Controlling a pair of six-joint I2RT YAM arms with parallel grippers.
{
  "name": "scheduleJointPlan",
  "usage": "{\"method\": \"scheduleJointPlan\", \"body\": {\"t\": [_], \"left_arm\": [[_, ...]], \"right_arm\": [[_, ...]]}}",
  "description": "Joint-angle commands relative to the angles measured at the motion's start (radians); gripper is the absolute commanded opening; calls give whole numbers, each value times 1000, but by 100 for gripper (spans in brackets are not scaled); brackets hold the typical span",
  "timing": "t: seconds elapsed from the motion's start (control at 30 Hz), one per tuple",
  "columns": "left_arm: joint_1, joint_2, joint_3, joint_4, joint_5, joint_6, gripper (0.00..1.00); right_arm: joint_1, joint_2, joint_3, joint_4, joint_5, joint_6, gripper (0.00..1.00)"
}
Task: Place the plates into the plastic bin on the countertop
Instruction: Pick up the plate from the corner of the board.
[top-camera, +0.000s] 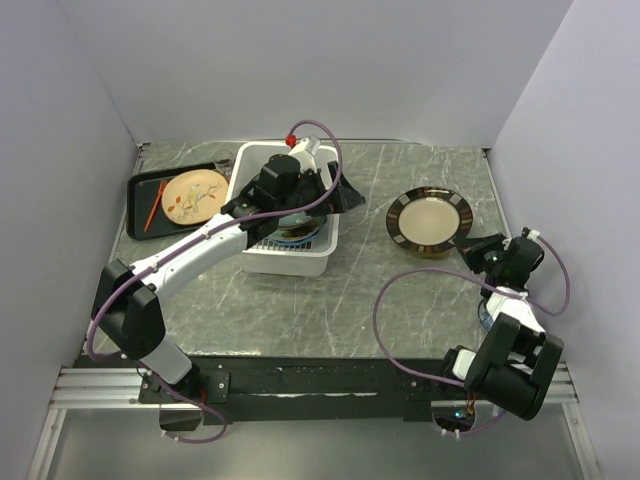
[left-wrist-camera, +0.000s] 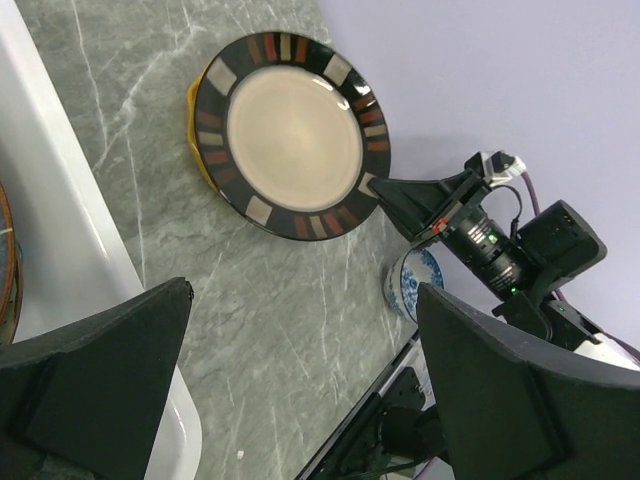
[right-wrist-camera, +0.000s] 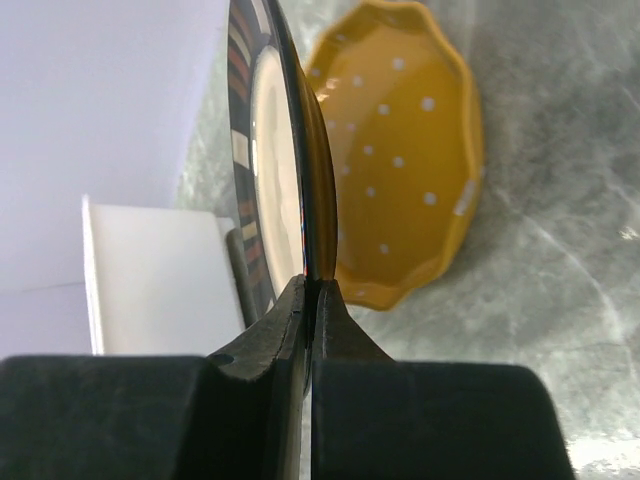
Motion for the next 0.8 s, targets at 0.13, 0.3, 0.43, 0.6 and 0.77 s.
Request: {"method": "scheduleJointPlan", "body": {"t": [0.13,0.3,0.43,0.6,0.77], "left_arm": [[-1,27,40,24,39,27,99],[-1,34,41,26,39,25,99],[-1,37,44,26,36,25,99],[-1,40,46,29,31,22,99],[-1,45,41,35,33,19,99]], "right_arm": [[-9,-122,60,127,-131,85,0],[-7,-178,74,123,-157,90,0],[-9,-213,72,144,-172,119,0],[-9,-234,68,224,-226,211,0],[-7,-268,78,224,-252,231,0]]}}
